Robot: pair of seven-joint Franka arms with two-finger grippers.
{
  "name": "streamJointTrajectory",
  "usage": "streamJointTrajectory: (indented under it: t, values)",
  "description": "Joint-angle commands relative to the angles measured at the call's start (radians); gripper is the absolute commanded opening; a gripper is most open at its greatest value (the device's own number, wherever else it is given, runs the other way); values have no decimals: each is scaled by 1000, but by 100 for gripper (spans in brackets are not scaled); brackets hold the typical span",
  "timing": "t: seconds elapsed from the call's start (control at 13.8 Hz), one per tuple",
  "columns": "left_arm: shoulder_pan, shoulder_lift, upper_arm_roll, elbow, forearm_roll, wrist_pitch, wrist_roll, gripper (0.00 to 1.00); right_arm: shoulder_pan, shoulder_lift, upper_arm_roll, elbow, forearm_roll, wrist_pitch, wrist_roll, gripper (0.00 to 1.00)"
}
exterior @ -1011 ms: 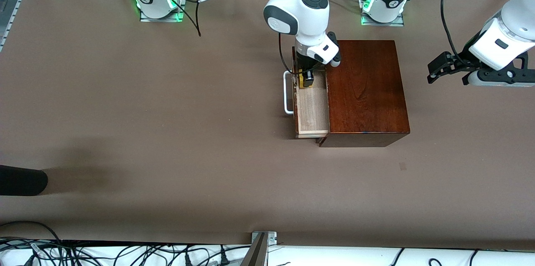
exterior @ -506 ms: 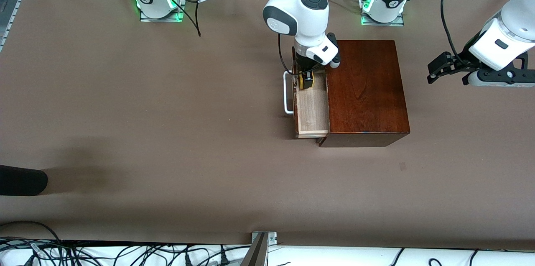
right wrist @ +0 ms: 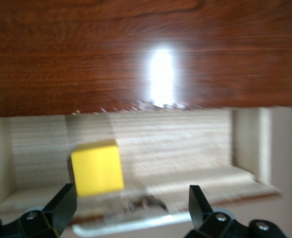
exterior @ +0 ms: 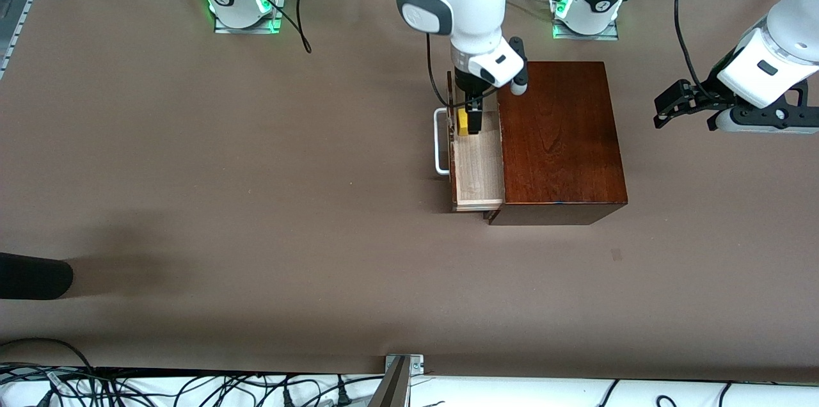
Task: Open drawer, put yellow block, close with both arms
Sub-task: 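Lower the cube into the drawer and open the right gripper, then raise the right gripper away while the left gripper moves toward the drawer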
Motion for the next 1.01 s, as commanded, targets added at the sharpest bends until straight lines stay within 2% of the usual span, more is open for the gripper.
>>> streamJointTrajectory:
  t: [0.0,0.22,0.58,0.94]
  values:
    - [-4,13,6,29,-14,-16,19,100,-70,-113,5,-8,56,-91,13,100]
    - [-6,13,6,31,-13,-16,19,100,-195,-206,3,-8,130,-132,10,100]
    - [-16,11,-1,31,-19,-18,16,100,-427,-384,-6,-31,170,-203,13,100]
    - [-21,14,-37,63,-19,-102,34,100,-691,-639,-7,-357,298,-231,21,100]
